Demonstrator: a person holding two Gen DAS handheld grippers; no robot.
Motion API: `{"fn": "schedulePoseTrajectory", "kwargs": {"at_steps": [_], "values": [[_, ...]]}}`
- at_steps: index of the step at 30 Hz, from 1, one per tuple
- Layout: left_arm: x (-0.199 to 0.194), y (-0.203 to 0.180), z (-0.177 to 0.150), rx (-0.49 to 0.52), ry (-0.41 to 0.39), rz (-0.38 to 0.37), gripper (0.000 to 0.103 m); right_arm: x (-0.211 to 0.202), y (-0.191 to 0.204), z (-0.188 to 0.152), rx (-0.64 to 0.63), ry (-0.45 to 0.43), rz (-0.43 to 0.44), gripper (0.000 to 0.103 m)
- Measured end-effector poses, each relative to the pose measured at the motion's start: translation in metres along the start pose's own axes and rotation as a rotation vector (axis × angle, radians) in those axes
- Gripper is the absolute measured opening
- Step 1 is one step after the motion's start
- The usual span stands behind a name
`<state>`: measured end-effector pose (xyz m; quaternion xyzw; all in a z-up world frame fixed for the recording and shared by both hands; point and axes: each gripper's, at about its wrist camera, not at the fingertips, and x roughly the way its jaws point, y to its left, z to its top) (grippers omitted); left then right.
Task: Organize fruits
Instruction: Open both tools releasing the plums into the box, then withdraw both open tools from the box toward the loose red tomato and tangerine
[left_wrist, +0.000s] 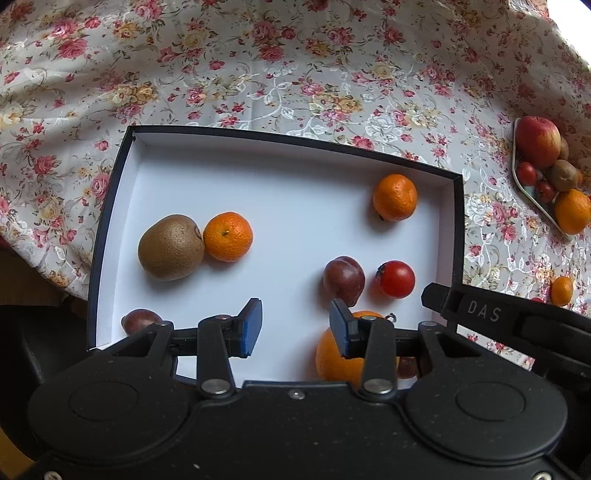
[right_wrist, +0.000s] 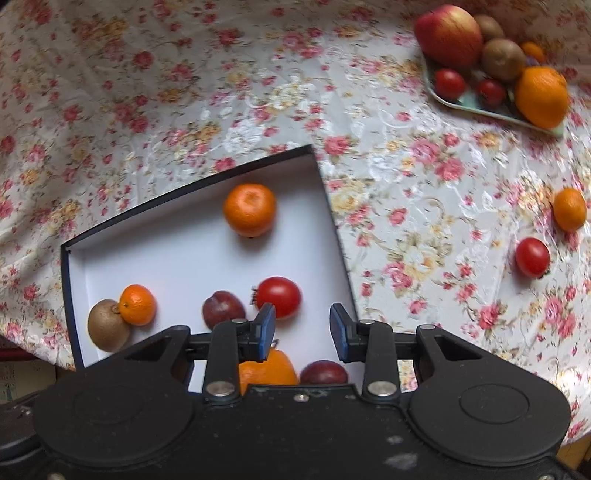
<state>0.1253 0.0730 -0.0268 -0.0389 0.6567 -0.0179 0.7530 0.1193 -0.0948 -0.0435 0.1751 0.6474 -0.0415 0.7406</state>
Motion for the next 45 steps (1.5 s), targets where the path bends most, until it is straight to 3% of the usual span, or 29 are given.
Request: {"fn": "schedulePoseTrajectory", "kwargs": {"at_steps": [9, 16, 35, 45], "values": [[-0.002, -0.038, -0.004, 0.064, -0.005, -0.002, 0.048, -0.014, -0.048, 0.003, 0.112, -0.058, -0.14, 0.036], [-0.004, -0.073, -0.009, 0.12, -0.01, -0.011, 0.049, -0.027, -0.082, 0.001, 0.194, -0.063, -0.13, 0.036], [0.003, -0.181, -0.04, 0.309, 0.014, -0.04, 0.049, -0.065, -0.193, -0.008, 0.433, -0.109, -0.239, 0.036], [0.012, -0.234, -0.058, 0.373, 0.032, -0.056, 0.049, -0.072, -0.254, -0.016, 0.502, -0.056, -0.19, 0.036]]}}
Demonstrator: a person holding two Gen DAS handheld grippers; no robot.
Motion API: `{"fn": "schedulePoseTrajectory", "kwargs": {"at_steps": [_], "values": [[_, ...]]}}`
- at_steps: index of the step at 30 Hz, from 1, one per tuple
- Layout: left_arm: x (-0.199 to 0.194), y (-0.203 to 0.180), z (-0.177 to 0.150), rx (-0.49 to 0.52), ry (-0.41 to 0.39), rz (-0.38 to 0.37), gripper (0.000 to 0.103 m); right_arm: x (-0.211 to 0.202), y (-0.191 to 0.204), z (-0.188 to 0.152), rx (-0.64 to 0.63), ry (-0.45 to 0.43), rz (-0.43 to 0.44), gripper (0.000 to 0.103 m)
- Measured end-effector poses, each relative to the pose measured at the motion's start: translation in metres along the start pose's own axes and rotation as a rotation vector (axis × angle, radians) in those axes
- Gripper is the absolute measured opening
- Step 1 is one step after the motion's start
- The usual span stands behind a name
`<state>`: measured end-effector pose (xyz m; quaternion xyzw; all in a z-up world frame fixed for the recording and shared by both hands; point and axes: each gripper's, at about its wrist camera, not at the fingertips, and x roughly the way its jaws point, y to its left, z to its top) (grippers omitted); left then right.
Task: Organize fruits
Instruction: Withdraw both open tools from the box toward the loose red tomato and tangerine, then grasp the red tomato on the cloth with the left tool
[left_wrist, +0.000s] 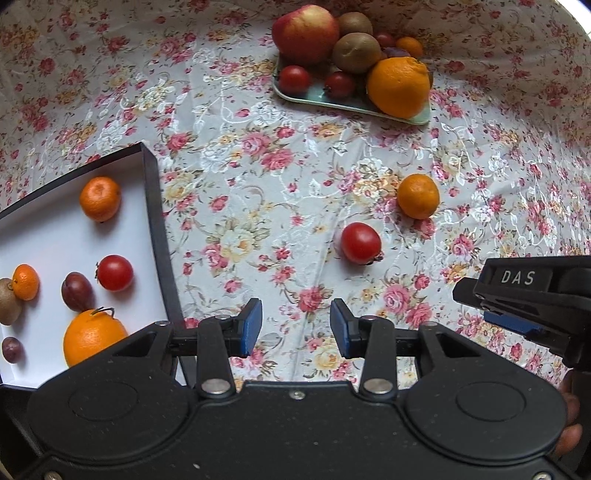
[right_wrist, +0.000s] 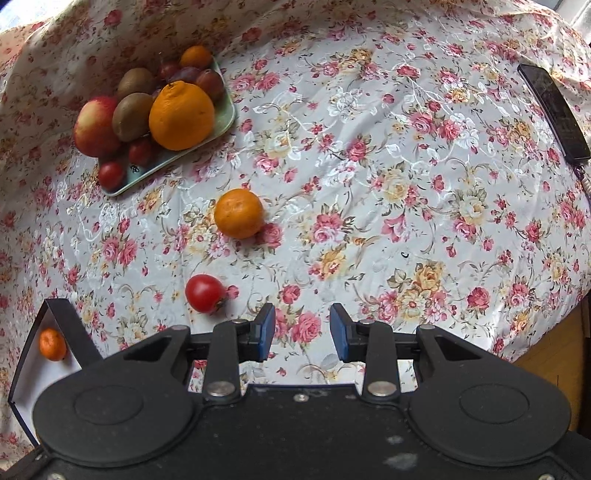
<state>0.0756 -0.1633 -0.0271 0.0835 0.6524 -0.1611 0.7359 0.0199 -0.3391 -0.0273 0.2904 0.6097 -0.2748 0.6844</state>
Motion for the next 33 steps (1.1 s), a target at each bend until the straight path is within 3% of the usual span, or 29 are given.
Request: {"fn": "schedulePoseTrajectory", "kwargs": {"at_steps": [6, 14, 21, 25, 33], "values": [[0.009, -0.026, 0.002, 0.031, 0.008, -0.001, 0.049, -0.012, -0.021, 0.009, 0.031, -0.05, 0.003, 0.035], [0.019, -0.04, 0.007, 0.018, -0.008, -0.017, 0.049, -0.004, -0.041, 0.018, 0.06, 0.0, -0.003, 0.035], [0.027, -0.045, 0.018, -0.006, -0.058, -0.03, 0.049, 0.001, -0.049, 0.019, 0.087, -0.074, -0.106, 0.035], [0.038, -0.05, 0.023, 0.002, -0.059, -0.016, 0.049, 0.01, -0.045, 0.025, 0.045, -0.041, -0.128, 0.035], [0.059, -0.05, 0.029, -0.027, -0.028, -0.003, 0.049, 0.017, -0.041, 0.029, 0.055, 0.038, -0.092, 0.035]]}}
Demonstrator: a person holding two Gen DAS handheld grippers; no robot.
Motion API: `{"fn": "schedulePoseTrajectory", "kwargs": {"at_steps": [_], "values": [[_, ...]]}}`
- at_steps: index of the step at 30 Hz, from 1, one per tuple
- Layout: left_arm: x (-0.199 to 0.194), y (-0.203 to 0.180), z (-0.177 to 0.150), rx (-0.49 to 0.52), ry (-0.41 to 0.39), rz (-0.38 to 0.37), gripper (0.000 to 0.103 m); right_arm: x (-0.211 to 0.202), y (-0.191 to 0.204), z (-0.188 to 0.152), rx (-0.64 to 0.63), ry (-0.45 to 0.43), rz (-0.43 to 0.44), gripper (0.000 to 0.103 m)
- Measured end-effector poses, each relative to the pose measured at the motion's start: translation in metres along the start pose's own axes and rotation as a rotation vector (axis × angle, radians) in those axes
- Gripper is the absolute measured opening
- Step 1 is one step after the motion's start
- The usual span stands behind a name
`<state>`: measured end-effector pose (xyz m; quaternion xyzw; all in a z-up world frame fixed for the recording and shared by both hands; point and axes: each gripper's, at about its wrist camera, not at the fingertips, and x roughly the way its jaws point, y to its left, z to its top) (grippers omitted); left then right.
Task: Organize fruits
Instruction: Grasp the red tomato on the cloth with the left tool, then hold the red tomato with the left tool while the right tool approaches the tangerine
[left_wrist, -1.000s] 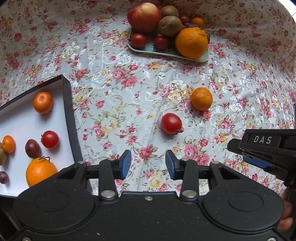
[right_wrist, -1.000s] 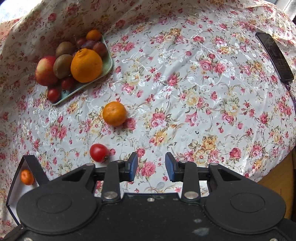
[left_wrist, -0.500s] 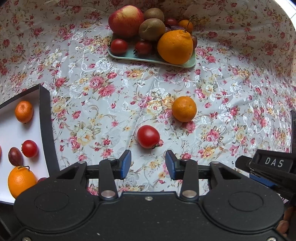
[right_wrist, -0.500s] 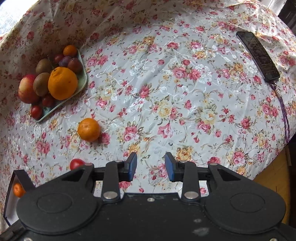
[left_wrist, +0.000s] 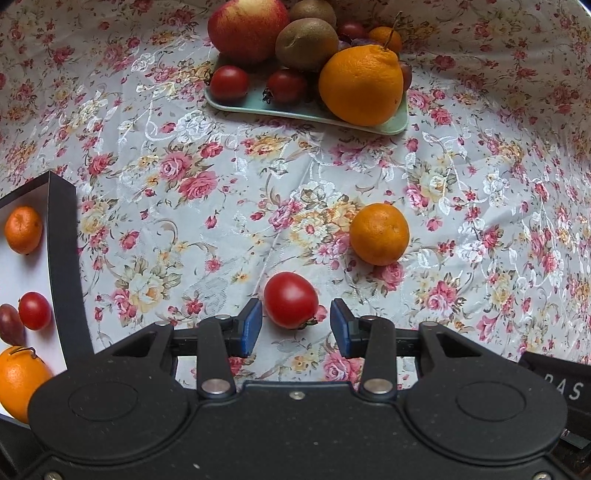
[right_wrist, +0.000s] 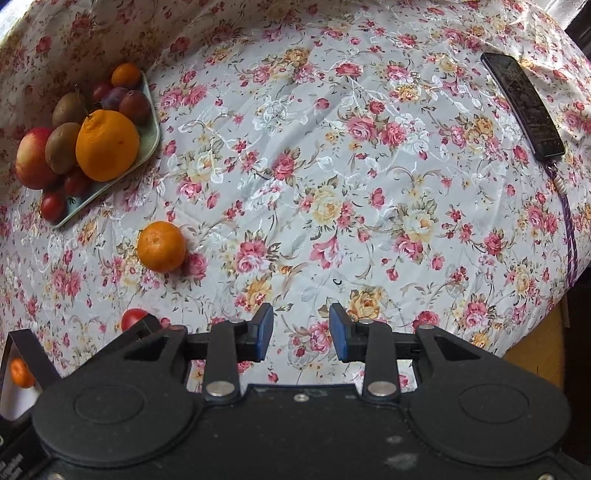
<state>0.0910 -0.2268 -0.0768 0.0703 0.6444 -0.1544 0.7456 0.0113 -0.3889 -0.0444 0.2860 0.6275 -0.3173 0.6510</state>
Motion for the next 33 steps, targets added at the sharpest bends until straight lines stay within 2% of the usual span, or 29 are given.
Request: {"fn": "schedulePoseTrajectory", "kwargs": {"at_steps": [12, 15, 22, 33], "values": [[0.013, 0.001, 0.004, -0.006, 0.013, 0.021, 0.048, 0.01, 0.004, 0.003, -0.002, 0.056, -0.004, 0.035], [0.015, -0.001, 0.003, 0.008, 0.01, 0.021, 0.043, 0.012, 0.006, 0.003, -0.006, 0.067, -0.004, 0.035], [0.012, -0.008, -0.002, 0.059, -0.008, 0.063, 0.042, 0.015, 0.01, 0.004, -0.003, 0.082, -0.003, 0.035], [-0.001, 0.008, 0.0, 0.062, -0.009, 0.084, 0.042, 0.017, 0.021, 0.005, 0.007, 0.091, -0.008, 0.035]]}}
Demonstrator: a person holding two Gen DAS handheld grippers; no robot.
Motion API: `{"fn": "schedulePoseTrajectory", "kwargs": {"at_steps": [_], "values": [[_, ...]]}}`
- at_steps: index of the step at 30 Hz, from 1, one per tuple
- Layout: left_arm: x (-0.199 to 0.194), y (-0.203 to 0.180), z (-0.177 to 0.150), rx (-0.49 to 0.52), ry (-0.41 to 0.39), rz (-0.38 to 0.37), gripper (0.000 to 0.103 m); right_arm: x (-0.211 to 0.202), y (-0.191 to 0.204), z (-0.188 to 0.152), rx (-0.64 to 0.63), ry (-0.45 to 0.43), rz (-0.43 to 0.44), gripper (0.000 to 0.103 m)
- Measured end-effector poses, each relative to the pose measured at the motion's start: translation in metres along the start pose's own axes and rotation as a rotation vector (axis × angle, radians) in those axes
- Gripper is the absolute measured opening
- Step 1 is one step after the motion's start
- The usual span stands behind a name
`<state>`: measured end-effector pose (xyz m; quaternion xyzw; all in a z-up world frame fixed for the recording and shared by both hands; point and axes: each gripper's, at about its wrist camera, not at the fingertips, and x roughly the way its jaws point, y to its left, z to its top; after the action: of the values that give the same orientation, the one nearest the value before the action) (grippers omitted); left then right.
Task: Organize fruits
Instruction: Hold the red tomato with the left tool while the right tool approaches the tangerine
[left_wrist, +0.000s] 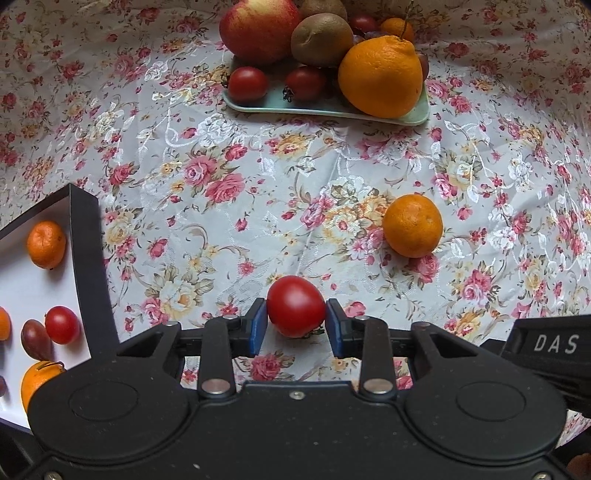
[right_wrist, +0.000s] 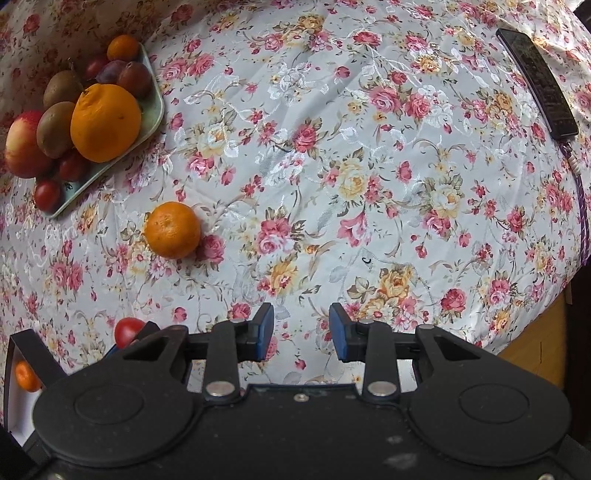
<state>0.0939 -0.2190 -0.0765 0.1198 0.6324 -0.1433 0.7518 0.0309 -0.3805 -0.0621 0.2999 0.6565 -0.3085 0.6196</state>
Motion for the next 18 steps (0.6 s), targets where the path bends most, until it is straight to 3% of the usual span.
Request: {"fn": "schedulePoseTrajectory", "kwargs": {"at_steps": [10, 13, 18], "values": [[-0.03, 0.027, 0.024, 0.026, -0.006, 0.079, 0.042, 0.003, 0.012, 0.0, -0.026, 0.01, 0.001, 0.035], [-0.028, 0.04, 0.026, -0.013, 0.008, 0.031, 0.043, 0.007, 0.011, 0.002, -0.019, 0.015, -0.019, 0.035], [-0.007, 0.051, 0.019, -0.076, 0.108, -0.05, 0.042, 0.015, 0.011, 0.003, -0.035, 0.038, -0.043, 0.035]]}}
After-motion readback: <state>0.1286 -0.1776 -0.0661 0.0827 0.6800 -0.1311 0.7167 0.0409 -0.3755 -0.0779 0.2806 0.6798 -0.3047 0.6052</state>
